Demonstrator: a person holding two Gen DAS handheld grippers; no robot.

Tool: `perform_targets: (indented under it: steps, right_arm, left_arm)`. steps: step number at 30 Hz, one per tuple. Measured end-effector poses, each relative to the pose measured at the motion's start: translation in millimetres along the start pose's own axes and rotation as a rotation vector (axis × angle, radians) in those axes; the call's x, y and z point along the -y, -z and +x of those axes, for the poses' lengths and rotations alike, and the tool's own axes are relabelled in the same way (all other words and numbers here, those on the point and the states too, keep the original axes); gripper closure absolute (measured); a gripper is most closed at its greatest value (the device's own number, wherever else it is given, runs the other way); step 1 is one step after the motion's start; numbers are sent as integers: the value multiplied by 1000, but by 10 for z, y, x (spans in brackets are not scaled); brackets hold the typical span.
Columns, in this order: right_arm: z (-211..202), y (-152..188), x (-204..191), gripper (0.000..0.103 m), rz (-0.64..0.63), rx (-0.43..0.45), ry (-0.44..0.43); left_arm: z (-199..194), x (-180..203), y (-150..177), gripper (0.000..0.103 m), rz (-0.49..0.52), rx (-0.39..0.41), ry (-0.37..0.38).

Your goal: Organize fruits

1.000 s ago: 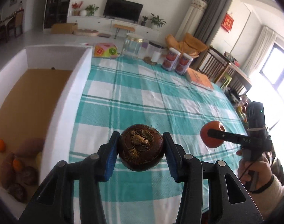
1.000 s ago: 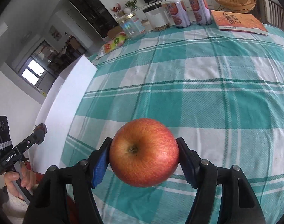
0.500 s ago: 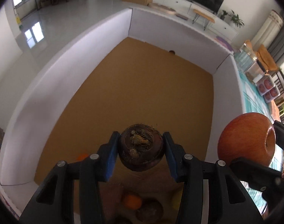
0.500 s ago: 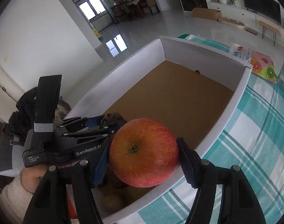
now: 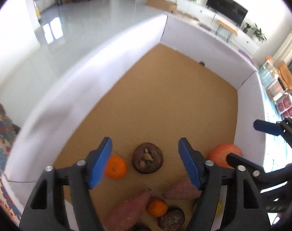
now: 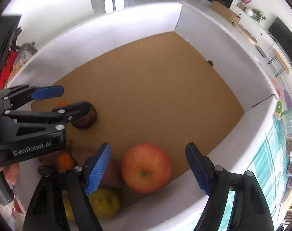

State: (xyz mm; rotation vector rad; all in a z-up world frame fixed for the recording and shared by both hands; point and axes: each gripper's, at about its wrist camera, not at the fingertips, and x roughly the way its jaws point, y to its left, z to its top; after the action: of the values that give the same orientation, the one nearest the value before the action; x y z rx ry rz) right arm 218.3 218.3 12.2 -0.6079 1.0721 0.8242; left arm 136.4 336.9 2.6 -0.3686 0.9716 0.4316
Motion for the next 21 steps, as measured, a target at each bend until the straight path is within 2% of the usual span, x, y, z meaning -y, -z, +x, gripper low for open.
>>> perform_targets:
  steps: [1, 3, 4, 6, 9, 12, 15, 18, 21]
  right_arm:
    - [-188, 32, 45, 12, 13, 42, 19]
    - [-581, 139, 116, 5, 42, 139, 53]
    - [-760, 229, 143, 0, 63, 183, 55]
    - [-1002, 432, 180, 0, 108, 237, 20]
    - [-1116, 731, 171, 0, 164, 235, -30]
    - [-1162, 1003, 117, 0, 218, 232, -53]
    - [-1137, 1035, -30, 0, 261, 216, -94]
    - [-1083, 1042, -144, 0, 290, 197, -108]
    - [-1071, 1041, -243, 0, 283, 189, -99]
  left_arm:
    - [-210, 19, 36, 9, 8, 91, -25]
    - [-620, 48, 153, 5, 14, 256, -70]
    - [-773, 76, 216, 3, 29, 287, -91]
    - [-983, 143, 345, 1, 71, 286, -107]
    - [-1151, 198, 537, 1, 75, 295, -145]
    - [-1217, 174, 687, 1, 55, 308, -140]
    - [-1170, 160, 703, 1, 15, 275, -142]
    - [-1177, 183, 767, 1, 30, 288, -190]
    - [-1189, 164, 815, 1, 33, 250, -230]
